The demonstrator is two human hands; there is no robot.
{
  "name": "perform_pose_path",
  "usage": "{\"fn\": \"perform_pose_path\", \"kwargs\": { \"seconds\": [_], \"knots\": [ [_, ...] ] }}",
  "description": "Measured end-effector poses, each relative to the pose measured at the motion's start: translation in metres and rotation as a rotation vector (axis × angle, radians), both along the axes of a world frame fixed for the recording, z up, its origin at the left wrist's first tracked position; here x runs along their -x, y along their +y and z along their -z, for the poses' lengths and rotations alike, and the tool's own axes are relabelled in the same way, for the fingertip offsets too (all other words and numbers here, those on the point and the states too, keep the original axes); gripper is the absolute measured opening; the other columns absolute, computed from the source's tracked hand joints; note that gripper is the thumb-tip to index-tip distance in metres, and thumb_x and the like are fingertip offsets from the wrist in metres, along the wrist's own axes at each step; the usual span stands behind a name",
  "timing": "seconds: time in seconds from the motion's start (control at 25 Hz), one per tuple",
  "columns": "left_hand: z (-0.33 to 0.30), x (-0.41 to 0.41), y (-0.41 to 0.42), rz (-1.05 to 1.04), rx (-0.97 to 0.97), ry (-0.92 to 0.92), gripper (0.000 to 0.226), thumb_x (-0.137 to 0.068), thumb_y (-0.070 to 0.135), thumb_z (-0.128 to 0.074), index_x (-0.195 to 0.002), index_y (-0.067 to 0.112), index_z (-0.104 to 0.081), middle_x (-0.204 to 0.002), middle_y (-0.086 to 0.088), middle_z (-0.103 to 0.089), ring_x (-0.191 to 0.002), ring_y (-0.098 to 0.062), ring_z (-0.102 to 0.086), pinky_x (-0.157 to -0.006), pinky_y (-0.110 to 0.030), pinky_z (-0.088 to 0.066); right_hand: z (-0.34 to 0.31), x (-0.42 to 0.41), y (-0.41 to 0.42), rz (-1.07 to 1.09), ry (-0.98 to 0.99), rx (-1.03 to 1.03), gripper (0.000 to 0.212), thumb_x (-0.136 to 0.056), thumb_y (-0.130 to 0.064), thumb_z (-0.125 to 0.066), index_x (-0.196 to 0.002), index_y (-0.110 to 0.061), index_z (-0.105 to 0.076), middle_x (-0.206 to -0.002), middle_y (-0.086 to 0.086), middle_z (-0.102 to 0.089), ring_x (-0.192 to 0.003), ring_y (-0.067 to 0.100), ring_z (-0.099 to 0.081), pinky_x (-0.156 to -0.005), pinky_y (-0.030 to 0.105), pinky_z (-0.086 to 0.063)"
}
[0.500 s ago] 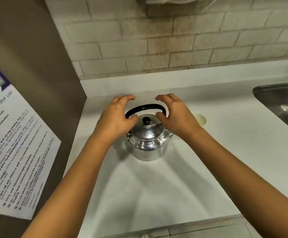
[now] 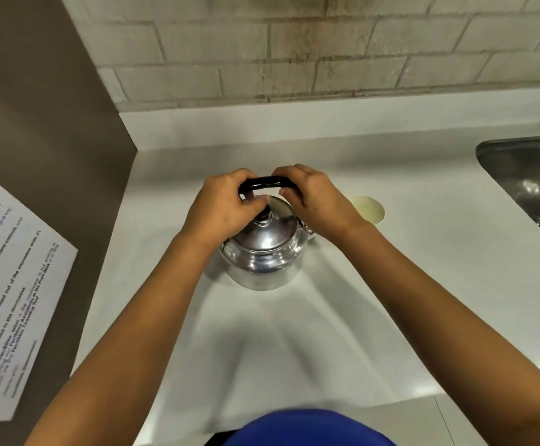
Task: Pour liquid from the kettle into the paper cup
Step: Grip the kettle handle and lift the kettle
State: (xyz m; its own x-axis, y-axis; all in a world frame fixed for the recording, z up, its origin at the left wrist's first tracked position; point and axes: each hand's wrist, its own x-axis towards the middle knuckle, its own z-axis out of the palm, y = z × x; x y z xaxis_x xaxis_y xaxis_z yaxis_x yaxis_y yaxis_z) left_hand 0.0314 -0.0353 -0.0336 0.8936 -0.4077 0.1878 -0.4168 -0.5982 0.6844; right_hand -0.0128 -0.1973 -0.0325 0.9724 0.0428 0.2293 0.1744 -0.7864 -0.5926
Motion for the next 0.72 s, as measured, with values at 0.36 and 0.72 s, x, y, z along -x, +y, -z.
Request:
{"fn": "perform_pose_path", "kwargs": {
  "seconds": [0.36, 0.72],
  "knots": [
    [-0.003, 0.005, -0.010, -0.179, 0.217, 0.136, 0.028, -0.053, 0.062, -0.073, -0.061, 0.035, -0.069, -0.059, 0.013, -0.067, -0.057, -0.005, -0.060, -0.059, -0.029, -0.048, 0.000, 0.005, -0.001, -0.047, -0.018, -0.086, 0.029, -0.089, -0.009, -0.049, -0.117, -0.009, -0.057, -0.108, 0.015, -0.061, -0.096, 0.027, -0.058, -0.080, 0.025, -0.042],
    [-0.032, 0.012, -0.013, -0.208, 0.387, 0.080, 0.028, -0.047, 0.059, -0.075, -0.061, 0.036, -0.069, -0.061, 0.015, -0.068, -0.059, -0.005, -0.062, -0.064, -0.028, -0.052, 0.023, 0.061, 0.012, 0.204, -0.096, -0.321, 0.060, -0.084, -0.015, -0.055, -0.139, -0.011, -0.028, -0.142, 0.014, -0.037, -0.131, 0.027, -0.034, -0.107, 0.025, -0.027]
  ]
}}
